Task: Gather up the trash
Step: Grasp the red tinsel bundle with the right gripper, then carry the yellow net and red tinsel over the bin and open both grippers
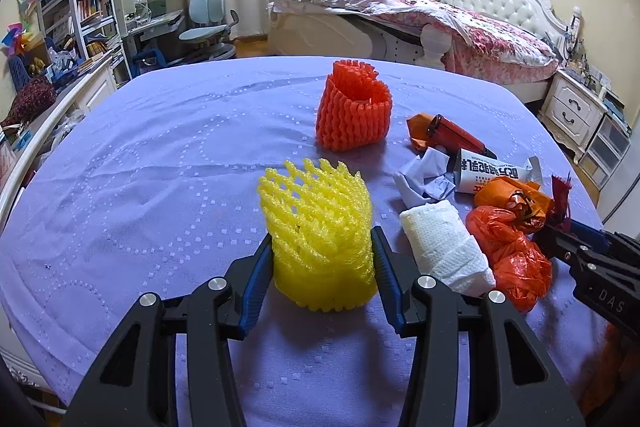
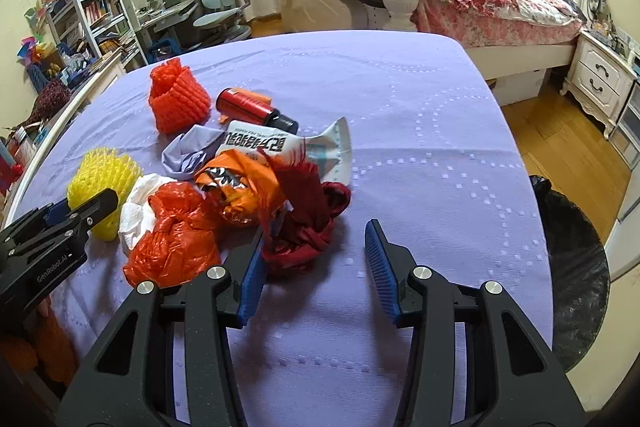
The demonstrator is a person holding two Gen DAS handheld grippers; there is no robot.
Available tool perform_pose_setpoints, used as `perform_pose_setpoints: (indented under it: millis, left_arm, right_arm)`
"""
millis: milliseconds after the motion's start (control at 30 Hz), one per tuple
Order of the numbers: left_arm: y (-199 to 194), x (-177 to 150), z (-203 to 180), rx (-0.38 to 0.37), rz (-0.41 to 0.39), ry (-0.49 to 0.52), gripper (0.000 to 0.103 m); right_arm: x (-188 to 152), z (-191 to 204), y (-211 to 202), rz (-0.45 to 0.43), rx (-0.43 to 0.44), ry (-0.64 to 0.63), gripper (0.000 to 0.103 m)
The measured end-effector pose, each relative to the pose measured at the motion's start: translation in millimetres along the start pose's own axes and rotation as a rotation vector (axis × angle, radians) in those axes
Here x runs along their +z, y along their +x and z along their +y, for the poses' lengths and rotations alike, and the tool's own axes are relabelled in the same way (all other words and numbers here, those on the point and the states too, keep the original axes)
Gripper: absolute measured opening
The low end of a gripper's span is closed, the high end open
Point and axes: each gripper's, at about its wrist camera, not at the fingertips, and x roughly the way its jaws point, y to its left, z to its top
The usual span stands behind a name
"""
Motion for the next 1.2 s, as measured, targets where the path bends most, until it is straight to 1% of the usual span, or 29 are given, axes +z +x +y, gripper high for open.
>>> perform_pose_setpoints:
  millis: [100,233,533,833,1000,1100,1200]
  left_arm:
    - [-0.1,-0.3,2.3,-0.003,-0.002,-0.007,0.047]
    - [-2.4,-1.8,-0.7,-0.003,-0.006,-0.004,0.046]
    - [-10.5,-3.7,3.8,-0.013,-0.021,-0.018,0.042]
    - [-31.7,1.0,1.1,-0.047,-0.056,-0.039,0.041]
    - [-49.8,5.4,-13.7,-0.08,-0.096,-0.022,0.041]
    - [-60.3,7.9,-32.0,-0.113,-0.119,0.003,0.041]
    - [-66.2,10.5,-52.2,-0.165,-0.131,0.022,0.041]
  right_arm:
    - [-1.3,1.0,-1.8,-0.003,0.016,0.0,0.027]
    - [-3.5,0.8,-4.6,-0.008,0.01,0.002,0.025]
    - [-10.3,-13.4,-17.6,-0.021,-0.012,0.025,0.024]
    - [-17.4,-37.3,-36.0,-0.045,-0.04,0.07,0.024]
    - [-18.7,-48.3,-51.9,-0.079,-0.068,0.078,0.024]
    - [-19.9,-58.7,-62.3,-0.099,-0.082,0.095,0.024]
    - [-22.3,-71.7,-72.3,-0.115,-0.096,0.119,0.024]
